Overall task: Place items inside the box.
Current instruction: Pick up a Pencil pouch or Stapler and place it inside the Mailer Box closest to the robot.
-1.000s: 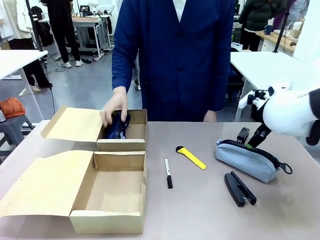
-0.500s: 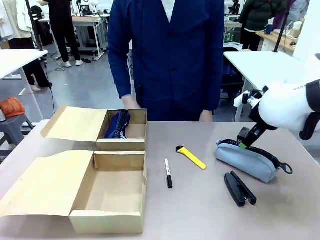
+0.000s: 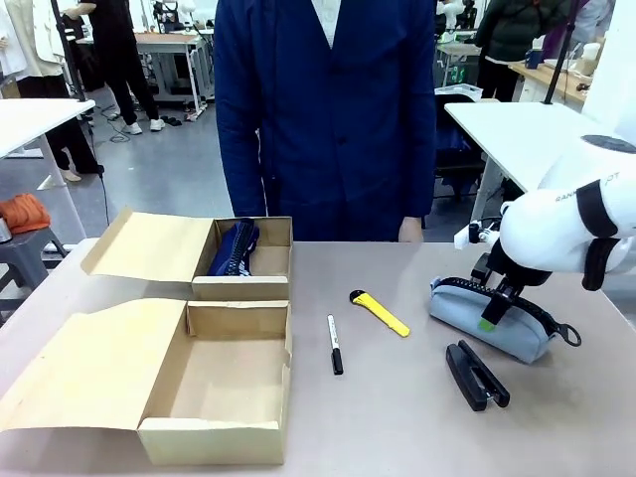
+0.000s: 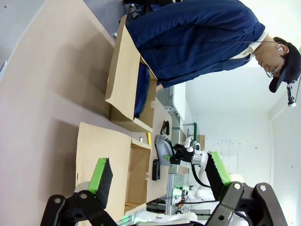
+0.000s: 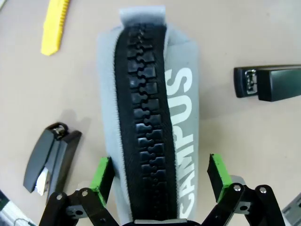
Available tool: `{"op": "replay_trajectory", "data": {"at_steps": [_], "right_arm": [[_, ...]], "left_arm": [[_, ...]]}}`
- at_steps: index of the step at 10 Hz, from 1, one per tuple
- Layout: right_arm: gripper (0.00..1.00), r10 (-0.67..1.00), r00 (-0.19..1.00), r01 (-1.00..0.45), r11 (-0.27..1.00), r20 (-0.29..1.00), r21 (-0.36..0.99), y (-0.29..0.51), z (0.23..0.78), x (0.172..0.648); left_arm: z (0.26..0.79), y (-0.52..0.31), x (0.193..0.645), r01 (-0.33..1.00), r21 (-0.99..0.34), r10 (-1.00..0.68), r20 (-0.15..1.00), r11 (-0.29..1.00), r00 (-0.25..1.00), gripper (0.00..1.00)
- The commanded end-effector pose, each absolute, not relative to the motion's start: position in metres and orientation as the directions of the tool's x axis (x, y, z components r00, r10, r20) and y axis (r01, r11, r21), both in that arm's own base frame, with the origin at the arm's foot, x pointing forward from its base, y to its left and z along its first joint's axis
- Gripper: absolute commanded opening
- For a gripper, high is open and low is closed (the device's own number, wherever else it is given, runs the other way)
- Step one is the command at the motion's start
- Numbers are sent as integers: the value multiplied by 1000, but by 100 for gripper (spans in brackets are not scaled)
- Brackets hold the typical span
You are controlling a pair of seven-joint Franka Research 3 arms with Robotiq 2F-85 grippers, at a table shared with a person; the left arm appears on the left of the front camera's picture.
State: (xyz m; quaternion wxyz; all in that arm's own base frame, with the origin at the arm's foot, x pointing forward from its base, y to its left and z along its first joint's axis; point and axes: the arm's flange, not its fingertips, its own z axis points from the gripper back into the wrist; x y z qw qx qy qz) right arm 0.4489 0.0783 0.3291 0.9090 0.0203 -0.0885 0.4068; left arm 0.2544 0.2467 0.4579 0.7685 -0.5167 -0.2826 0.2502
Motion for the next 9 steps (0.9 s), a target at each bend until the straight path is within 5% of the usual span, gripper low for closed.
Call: {"op": "replay_trajectory", "data": {"at_steps": [1, 2, 3, 4, 6, 8, 9], "right_arm": [[100, 730, 673, -731, 681, 116, -47, 83, 333, 458], [100, 719, 687, -719, 694, 105, -47, 82, 332, 459], [81, 716, 692, -716, 697, 94, -43, 82, 333, 462], [44, 709, 699, -708, 705, 96, -44, 81, 335, 462], [0, 692, 715, -691, 721, 97, -49, 77, 336, 464], [0, 681, 726, -679, 732, 97, -57, 76, 341, 465], [8, 679, 728, -677, 734, 97, -58, 75, 342, 464]], "left_arm": [[458, 246, 255, -65, -938, 676, 195, 340, 711, 100], [458, 246, 255, -65, -938, 676, 195, 340, 711, 100], [458, 246, 255, -65, -938, 676, 195, 340, 711, 100], [458, 246, 255, -65, -938, 676, 195, 340, 711, 100], [458, 246, 255, -65, -938, 676, 195, 340, 711, 100], [458, 246, 255, -65, -938, 676, 195, 340, 711, 100], [458, 246, 255, -65, -938, 676, 195, 340, 711, 100]]}}
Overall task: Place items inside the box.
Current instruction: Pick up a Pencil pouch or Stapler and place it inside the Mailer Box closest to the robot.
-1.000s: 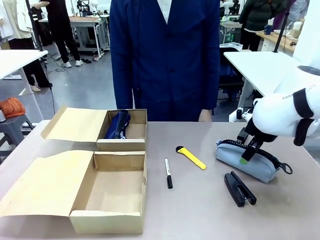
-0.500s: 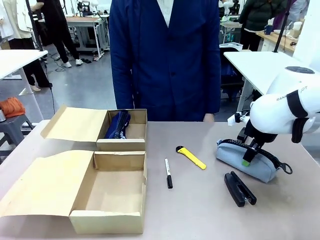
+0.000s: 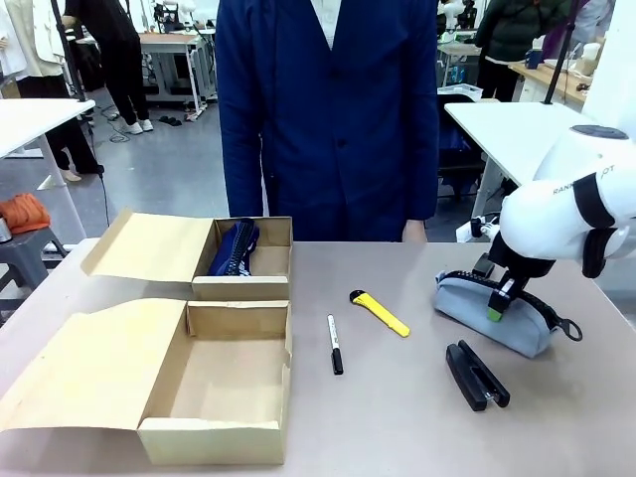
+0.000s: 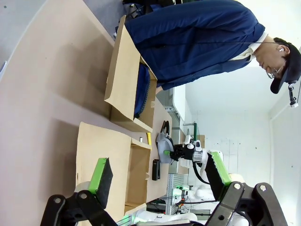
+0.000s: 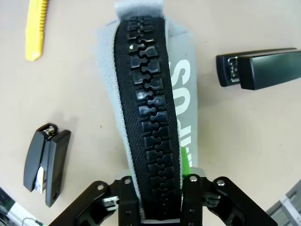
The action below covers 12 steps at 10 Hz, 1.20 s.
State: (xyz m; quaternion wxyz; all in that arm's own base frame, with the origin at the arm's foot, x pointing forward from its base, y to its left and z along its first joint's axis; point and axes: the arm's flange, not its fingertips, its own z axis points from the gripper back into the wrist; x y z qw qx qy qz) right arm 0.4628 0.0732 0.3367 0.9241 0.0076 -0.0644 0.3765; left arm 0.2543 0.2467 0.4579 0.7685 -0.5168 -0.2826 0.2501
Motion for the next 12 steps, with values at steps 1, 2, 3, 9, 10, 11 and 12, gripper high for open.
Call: {"op": "replay_trajectory", "data": {"at_steps": [1, 2, 3, 9, 10, 11, 12], "right_arm": [[0, 675, 731, -674, 737, 97, -54, 74, 342, 464], [0, 668, 738, -667, 743, 94, -52, 75, 341, 464], [0, 668, 739, -666, 744, 87, -52, 76, 340, 464], [0, 447, 821, -426, 894, 356, -139, 29, 456, 392], [0, 451, 811, -428, 892, 372, -148, 25, 483, 342], [0, 421, 836, -395, 907, 353, -145, 21, 493, 307], [0, 368, 862, -348, 930, 350, -122, 13, 496, 282]], "left_arm": [[458, 246, 255, -65, -938, 676, 195, 340, 711, 100], [458, 246, 255, -65, -938, 676, 195, 340, 711, 100], [458, 246, 255, -65, -938, 676, 195, 340, 711, 100], [458, 246, 255, -65, -938, 676, 195, 340, 711, 100], [458, 246, 255, -65, -938, 676, 195, 340, 711, 100], [458, 246, 255, -65, -938, 676, 195, 340, 711, 100], [458, 246, 255, -65, -938, 676, 195, 340, 711, 100]]}}
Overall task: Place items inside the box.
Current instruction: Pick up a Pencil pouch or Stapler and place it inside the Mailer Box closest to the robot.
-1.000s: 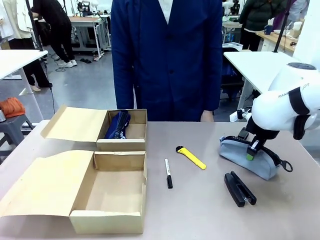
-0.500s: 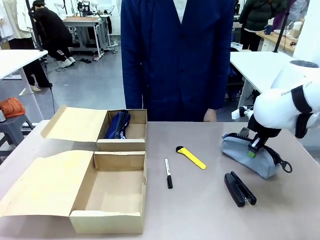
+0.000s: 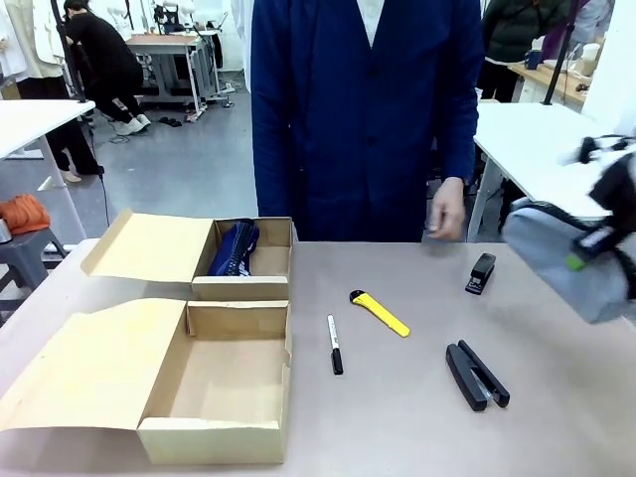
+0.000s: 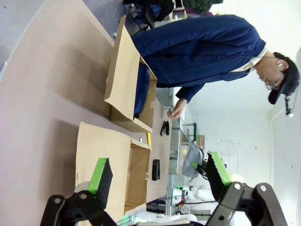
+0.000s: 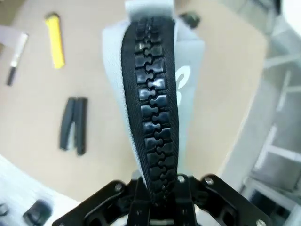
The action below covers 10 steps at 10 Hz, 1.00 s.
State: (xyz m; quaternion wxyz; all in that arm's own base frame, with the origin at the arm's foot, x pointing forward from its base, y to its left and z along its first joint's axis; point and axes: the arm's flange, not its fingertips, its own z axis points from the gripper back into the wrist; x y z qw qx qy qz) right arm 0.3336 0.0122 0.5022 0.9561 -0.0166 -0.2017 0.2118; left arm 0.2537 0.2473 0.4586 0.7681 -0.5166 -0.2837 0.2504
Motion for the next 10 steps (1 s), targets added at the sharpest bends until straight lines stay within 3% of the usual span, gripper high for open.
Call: {"op": "replay_trajectory", "data": {"at_steps": [1, 2, 3, 5, 6, 8, 10], "right_arm": [[0, 360, 874, -333, 933, 326, -136, -1, 493, 270], [0, 325, 884, -312, 945, 335, -94, -25, 493, 270], [0, 387, 848, -369, 922, 363, -121, 6, 523, 309], [0, 387, 848, -369, 922, 363, -121, 6, 523, 309], [6, 374, 860, -361, 927, 347, -104, -4, 529, 293], [6, 460, 812, -442, 887, 360, -135, 33, 527, 310], [6, 398, 846, -386, 916, 355, -108, 14, 530, 309]], "left_arm": [[458, 246, 255, -65, -938, 676, 195, 340, 711, 100], [458, 246, 255, -65, -938, 676, 195, 340, 711, 100], [458, 246, 255, -65, -938, 676, 195, 340, 711, 100], [458, 246, 255, -65, -938, 676, 195, 340, 711, 100], [458, 246, 255, -65, -938, 676, 195, 340, 711, 100], [458, 246, 255, -65, -938, 676, 195, 340, 711, 100], [458, 246, 255, -65, -938, 676, 195, 340, 711, 100]]}}
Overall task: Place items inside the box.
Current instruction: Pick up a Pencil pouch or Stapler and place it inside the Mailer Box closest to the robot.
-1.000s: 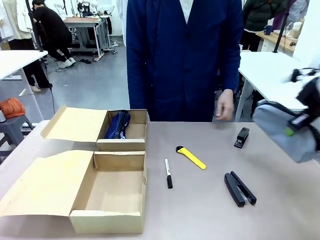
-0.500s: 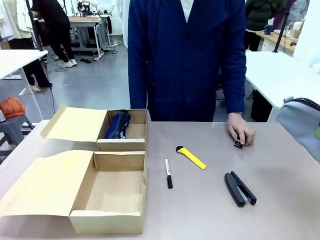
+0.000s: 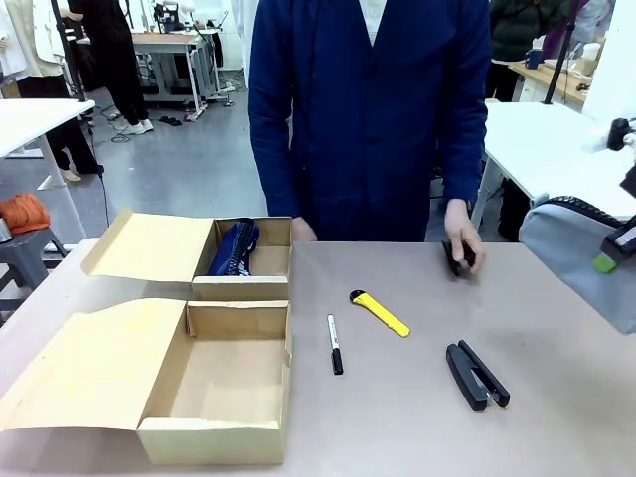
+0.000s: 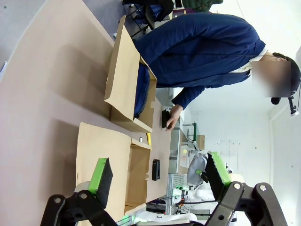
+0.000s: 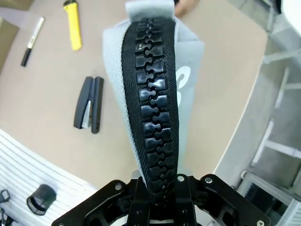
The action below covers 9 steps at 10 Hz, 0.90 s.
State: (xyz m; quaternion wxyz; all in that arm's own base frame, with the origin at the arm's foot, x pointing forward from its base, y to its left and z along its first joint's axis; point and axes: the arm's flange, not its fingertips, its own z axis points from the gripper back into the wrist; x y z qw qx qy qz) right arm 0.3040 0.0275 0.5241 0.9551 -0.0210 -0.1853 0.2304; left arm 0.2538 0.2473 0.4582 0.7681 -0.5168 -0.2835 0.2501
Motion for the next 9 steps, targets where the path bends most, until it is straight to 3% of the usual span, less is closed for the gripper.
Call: {"op": "replay_trajectory", "data": {"at_steps": [1, 4, 8, 9], "right_arm": [[6, 324, 879, -328, 944, 350, -50, -18, 526, 301], [6, 274, 879, -289, 957, 390, -21, -43, 518, 273], [6, 365, 872, -398, 917, 326, 38, 11, 522, 301], [6, 341, 891, -366, 930, 299, 31, 37, 524, 305]], "left_arm": [[458, 246, 255, -65, -938, 676, 195, 340, 711, 100], [458, 246, 255, -65, -938, 676, 195, 340, 711, 100], [458, 246, 255, -65, -938, 676, 195, 340, 711, 100], [458, 246, 255, -65, -938, 676, 195, 340, 711, 100]]}}
